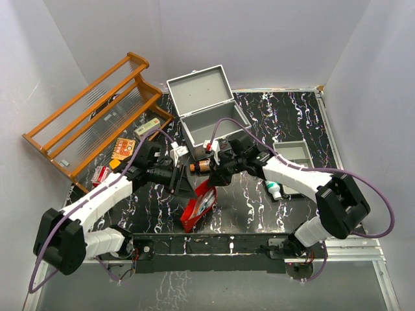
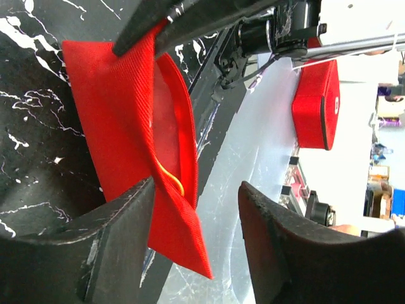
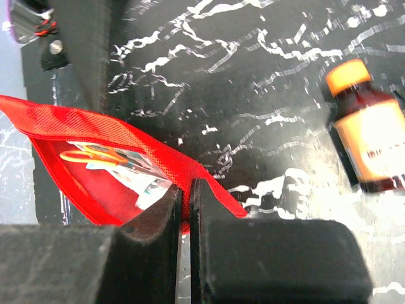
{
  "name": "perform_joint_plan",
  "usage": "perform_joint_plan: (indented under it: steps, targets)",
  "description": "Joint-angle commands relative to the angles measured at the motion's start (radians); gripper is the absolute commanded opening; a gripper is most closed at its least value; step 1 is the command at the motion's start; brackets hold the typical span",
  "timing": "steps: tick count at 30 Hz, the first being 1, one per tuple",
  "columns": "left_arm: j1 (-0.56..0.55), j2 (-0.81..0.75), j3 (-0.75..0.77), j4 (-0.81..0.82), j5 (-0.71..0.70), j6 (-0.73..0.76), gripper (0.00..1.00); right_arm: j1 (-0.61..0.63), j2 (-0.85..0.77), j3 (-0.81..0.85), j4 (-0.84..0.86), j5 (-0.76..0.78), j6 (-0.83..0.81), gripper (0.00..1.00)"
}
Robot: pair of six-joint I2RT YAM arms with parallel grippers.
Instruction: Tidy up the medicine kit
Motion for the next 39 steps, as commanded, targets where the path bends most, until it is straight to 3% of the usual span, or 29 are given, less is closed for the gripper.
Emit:
perform_joint_plan:
  steps: [1,9,16,23,28,33,39]
  targets:
    - [-0.004,-0.115,-0.054,0.042,-0.058,-0.055,0.57,-0.037,-0.078,-0.042,0.035,0.138,0.126,0.0]
    - [-0.003,-0.234,-0.114,0.013,-0.244,-0.11,0.59,-0.12,-0.13,-0.086,0.003,0.303,0.296,0.0]
    - [-0.004,-0.25,-0.124,0.016,-0.365,-0.128,0.43,-0.139,-0.161,-0.106,0.012,0.354,0.313,0.0]
    - [-0.004,-0.24,-0.149,0.11,-0.44,-0.15,0.43,-0.142,-0.169,-0.121,0.032,0.325,0.284,0.0]
    - [-0.004,-0.226,-0.162,0.226,-0.381,-0.185,0.44,-0.141,-0.189,-0.132,0.05,0.309,0.268,0.0]
    - [-0.003,-0.206,-0.186,0.318,-0.294,-0.228,0.33,-0.141,-0.184,-0.126,0.05,0.284,0.281,0.0]
    - [-0.004,-0.214,-0.197,0.279,-0.252,-0.219,0.29,-0.141,-0.167,-0.117,0.049,0.31,0.307,0.0]
